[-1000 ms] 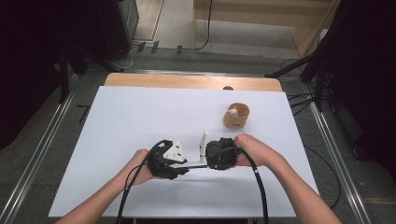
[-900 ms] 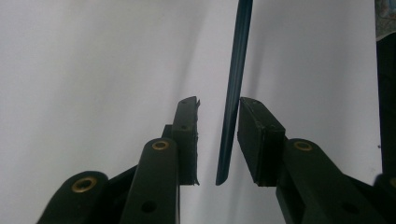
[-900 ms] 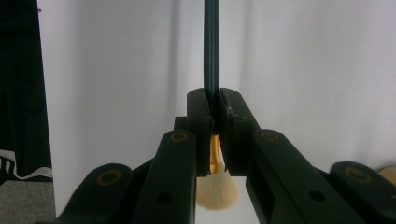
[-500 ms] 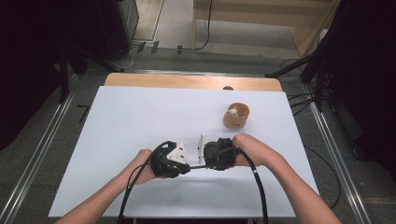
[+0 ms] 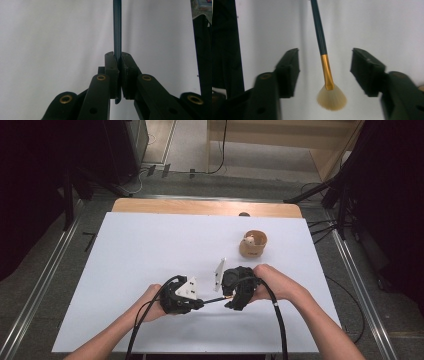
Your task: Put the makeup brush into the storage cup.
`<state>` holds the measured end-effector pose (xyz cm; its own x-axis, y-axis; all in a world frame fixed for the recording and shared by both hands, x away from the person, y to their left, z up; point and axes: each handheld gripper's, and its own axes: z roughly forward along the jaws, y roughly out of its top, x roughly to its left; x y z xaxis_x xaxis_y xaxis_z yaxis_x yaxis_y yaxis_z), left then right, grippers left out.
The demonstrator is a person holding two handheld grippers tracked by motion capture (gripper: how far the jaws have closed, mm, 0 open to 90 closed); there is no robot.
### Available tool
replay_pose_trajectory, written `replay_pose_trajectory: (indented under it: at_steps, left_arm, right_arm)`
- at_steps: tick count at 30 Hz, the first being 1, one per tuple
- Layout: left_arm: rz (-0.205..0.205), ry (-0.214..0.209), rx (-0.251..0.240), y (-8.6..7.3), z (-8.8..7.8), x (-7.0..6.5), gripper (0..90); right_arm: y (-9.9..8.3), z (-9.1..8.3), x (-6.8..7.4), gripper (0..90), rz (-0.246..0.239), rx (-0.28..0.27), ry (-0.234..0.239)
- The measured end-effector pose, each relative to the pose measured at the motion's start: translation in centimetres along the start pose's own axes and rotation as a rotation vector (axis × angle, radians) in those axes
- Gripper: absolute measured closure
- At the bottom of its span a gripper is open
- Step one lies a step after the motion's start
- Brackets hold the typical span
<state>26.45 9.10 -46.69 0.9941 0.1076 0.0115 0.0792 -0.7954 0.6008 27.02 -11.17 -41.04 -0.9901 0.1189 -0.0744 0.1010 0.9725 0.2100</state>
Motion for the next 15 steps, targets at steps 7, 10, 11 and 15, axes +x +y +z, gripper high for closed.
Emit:
replay_pose_trajectory:
  at_steps: [7,10,11,15]
  left_arm:
    - [-0.023,0.011,-0.031,-0.6,-0.4,-0.1,86.1]
    - [-0.032,0.013,-0.04,-0.8,-0.5,0.0,86.1]
    - [-0.032,0.015,-0.041,-0.9,-0.5,0.1,86.1]
    - [-0.041,0.021,-0.05,-1.1,-0.7,0.2,86.1]
  right_arm:
    - [-2.8,-0.7,-0.4,6.0,0.152,-0.17,0.006]
    - [-4.1,-0.4,-0.1,0.2,0.212,-0.205,-0.003]
    - [-4.5,-0.3,-0.1,0.0,0.217,-0.215,-0.005]
    - [-5.7,-0.3,0.4,0.0,0.262,-0.255,-0.022]
